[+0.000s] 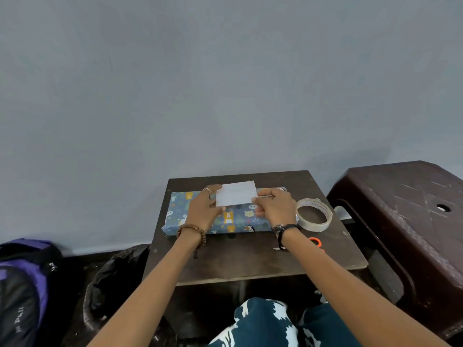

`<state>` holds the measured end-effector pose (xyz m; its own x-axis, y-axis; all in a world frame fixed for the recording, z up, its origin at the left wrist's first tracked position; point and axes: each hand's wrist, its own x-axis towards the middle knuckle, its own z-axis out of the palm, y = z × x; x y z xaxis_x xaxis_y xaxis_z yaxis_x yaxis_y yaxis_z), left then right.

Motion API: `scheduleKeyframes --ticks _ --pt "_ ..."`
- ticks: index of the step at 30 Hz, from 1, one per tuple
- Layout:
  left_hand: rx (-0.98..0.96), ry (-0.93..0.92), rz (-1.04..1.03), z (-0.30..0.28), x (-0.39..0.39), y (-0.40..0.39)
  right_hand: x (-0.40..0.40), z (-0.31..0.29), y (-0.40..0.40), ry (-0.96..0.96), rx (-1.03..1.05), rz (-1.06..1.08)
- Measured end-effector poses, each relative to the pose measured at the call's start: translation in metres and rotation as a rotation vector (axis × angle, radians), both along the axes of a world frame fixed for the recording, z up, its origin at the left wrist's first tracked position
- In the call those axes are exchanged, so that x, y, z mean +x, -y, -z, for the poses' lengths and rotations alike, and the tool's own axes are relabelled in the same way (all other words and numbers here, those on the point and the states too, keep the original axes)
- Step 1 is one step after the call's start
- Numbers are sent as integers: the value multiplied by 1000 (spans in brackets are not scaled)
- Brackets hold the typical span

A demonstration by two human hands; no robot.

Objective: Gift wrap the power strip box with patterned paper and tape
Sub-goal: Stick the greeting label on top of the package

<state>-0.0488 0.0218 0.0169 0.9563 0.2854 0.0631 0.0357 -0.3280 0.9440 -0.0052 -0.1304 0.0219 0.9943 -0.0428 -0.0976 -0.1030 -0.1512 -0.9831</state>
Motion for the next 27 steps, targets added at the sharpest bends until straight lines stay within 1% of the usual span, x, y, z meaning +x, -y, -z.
scheduleKeyframes --ticks 1,3,5,7,9,10,11,12,14,17,20,22,23,25,27 --pt "81 -10 -8 2 -1 0 -1 3 0 22 -72 -17" --pt "250 -37 -19 10 -3 -1 -6 12 0 86 -288 -75" --pt "387 -57 38 19 -7 1 -11 19 1 163 -494 -114" --pt "539 -74 139 30 -9 3 -16 24 -1 345 -765 -122" --pt "801 -122 205 40 -10 6 -20 27 -7 545 -1002 -156" --pt "922 -139 205 45 -11 7 -21 28 -11 597 -1075 -203" --pt "1003 -142 192 48 -12 7 -22 30 -15 604 -1135 -260" --pt "1042 -143 178 51 -13 8 -23 33 -17 579 -1179 -308" --pt "1048 -149 175 52 -13 8 -22 40 -15 474 -1223 -340" --pt "1034 -189 202 49 -11 7 -22 40 -5 385 -1230 -276" --pt "982 -209 147 43 -10 13 -17 29 16 452 -1192 -192" --pt "935 -126 72 38 -11 23 -6 23 42 489 -1164 -101" --pt "895 -65 61 35 -11 31 -1 21 58 477 -1133 -29" --pt "839 35 98 28 -8 50 9 22 87 399 -983 142" --pt "886 106 173 24 -1 74 16 28 107 295 -797 243"
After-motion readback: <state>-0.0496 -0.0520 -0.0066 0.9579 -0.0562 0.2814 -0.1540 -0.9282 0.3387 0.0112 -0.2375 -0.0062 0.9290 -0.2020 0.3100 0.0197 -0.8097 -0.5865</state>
